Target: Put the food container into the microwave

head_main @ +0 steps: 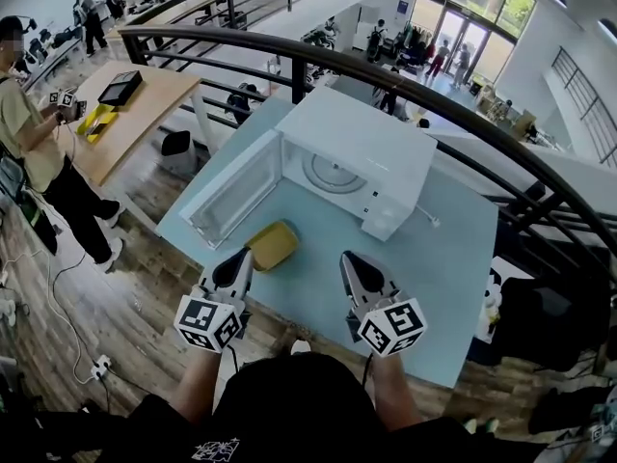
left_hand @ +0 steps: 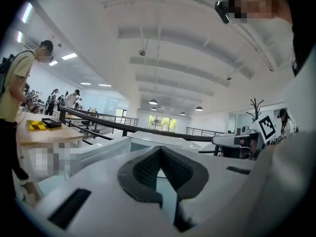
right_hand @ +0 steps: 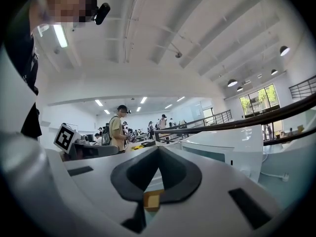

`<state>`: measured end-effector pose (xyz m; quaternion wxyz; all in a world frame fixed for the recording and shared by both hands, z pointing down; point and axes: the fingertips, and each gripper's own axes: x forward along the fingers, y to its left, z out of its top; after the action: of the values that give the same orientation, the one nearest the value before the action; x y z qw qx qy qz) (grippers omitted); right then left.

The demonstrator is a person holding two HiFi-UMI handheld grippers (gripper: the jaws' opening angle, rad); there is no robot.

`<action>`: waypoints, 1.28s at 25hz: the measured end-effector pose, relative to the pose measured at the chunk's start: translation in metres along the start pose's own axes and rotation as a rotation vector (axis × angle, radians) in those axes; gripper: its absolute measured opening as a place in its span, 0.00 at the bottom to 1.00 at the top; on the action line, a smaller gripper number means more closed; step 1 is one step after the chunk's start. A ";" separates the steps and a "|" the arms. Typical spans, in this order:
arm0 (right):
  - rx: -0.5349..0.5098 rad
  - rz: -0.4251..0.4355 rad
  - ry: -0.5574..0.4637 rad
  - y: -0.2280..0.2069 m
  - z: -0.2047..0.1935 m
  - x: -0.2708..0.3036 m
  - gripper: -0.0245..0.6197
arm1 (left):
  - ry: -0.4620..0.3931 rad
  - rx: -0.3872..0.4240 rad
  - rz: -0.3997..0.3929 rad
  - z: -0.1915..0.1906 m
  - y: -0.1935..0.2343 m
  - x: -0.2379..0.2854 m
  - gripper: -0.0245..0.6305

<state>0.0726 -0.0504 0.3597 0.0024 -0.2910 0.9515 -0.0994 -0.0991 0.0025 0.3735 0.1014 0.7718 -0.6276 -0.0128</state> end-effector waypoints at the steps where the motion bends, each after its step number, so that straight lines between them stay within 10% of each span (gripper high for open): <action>1: 0.001 0.003 0.007 -0.004 -0.002 0.001 0.05 | 0.004 -0.011 0.005 -0.003 0.001 0.004 0.05; 32: 0.059 0.169 0.188 -0.003 -0.081 0.102 0.05 | 0.228 -0.227 0.128 -0.119 0.069 0.053 0.05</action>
<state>-0.0154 -0.0936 0.4448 -0.0698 -0.1990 0.9653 -0.1539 -0.1367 -0.0452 0.5077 0.2589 0.7102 -0.6546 0.0104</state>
